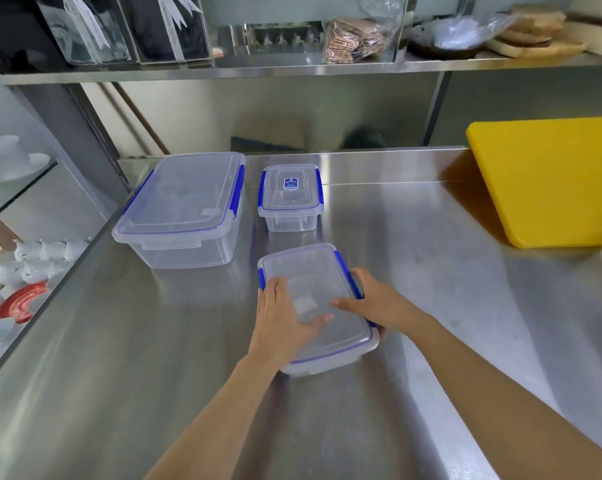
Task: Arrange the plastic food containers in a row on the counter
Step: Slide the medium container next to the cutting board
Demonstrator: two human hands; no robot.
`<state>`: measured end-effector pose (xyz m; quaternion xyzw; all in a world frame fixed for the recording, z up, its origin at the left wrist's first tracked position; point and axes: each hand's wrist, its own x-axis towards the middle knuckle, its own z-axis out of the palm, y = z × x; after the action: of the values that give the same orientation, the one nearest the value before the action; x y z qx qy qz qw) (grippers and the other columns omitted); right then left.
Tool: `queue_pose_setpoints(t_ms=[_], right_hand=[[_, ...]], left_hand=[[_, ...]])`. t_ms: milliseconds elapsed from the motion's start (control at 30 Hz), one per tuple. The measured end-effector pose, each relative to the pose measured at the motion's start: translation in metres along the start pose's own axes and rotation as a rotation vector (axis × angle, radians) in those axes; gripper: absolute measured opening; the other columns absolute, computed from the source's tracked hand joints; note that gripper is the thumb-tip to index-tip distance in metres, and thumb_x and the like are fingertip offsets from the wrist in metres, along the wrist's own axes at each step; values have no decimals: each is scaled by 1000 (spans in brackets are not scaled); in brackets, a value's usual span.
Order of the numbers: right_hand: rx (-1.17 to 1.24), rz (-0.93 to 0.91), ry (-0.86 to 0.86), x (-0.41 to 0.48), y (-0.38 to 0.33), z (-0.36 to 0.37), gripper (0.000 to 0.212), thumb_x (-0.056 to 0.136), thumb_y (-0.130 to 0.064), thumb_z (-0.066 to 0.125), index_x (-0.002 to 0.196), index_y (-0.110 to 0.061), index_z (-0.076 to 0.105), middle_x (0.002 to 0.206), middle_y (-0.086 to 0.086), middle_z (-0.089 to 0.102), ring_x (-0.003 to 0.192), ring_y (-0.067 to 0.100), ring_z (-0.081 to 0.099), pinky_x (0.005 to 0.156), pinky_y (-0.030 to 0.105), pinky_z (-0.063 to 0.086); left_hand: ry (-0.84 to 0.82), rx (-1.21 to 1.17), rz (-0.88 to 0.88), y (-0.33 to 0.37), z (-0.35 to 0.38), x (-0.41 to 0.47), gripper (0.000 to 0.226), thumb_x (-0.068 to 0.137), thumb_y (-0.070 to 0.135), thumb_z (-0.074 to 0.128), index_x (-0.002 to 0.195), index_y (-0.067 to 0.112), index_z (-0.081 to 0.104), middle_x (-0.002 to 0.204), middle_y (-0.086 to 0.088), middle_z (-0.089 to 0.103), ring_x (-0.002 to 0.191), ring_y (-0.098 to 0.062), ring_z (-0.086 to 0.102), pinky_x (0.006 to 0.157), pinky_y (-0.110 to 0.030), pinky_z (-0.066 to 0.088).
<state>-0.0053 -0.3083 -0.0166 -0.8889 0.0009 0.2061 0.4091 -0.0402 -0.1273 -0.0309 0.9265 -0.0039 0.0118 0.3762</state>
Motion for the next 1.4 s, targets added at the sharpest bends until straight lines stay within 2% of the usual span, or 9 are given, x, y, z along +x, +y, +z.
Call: queue_pose_setpoints(t_ms=[133,267,367,500,567,700,800,967,1400], right_hand=[[153,-5,-2,-10,19,-14,52,74,-51,70,116,-38,42,101,-11,65,83,15,68,72,49,60],[67,39,102,-11,28,-18,57,76,-53,64,123,-40,34,96,-4,63,78,22,68,64,47,61],[9,85,255,-10,37,-24,57,82,-54,55,131,-33,33,96,4,63,76,28,65,56,42,58],[-101,104,438,-7,49,-37,53,89,-47,50,135,-23,37,89,0,57,80,25,57,75,41,53],[121,5,330,-11,51,-45,53,84,-39,63,131,-34,41,99,-8,62,88,16,60,79,32,52],[267,-108,-118,-13,65,-56,99,65,-22,85,131,-55,20,123,-31,47,112,-7,52,82,12,51],[184,-132,-62,0,76,-61,117,59,-34,86,143,-48,5,141,-19,36,125,4,46,100,28,48],[210,-161,14,16,73,-82,86,74,-25,78,135,-51,23,127,-24,48,108,-12,53,91,16,49],[26,-92,129,125,69,-134,71,85,-23,66,145,-31,27,134,-8,50,118,18,51,106,34,40]], left_hand=[[-529,274,155,8,-8,10,128,62,55,76,147,13,-10,152,11,-18,142,-11,-23,119,-43,-13],[-582,431,163,18,-1,17,138,53,65,74,146,21,-19,152,2,-37,135,-13,-41,114,-46,-24],[-372,453,89,27,6,20,133,55,71,67,148,17,-11,155,-6,-30,141,-20,-31,115,-45,-17],[-271,312,-13,23,20,17,81,82,59,51,141,8,29,152,-16,29,140,-29,28,115,-40,24],[-236,134,-55,23,29,12,64,84,49,56,134,14,36,139,-5,47,124,-27,48,101,-37,40],[-190,-94,-64,39,41,13,81,79,43,67,144,27,21,147,5,31,116,-29,54,97,-36,46],[-219,-27,-91,49,47,28,75,78,45,67,141,28,30,141,1,34,104,-29,59,95,-37,48],[-211,5,-121,65,56,56,69,77,46,67,136,27,36,131,-3,39,108,-30,57,92,-34,46],[-242,252,-108,81,79,172,62,92,47,43,147,31,19,148,-12,36,128,-32,47,102,-41,44]])
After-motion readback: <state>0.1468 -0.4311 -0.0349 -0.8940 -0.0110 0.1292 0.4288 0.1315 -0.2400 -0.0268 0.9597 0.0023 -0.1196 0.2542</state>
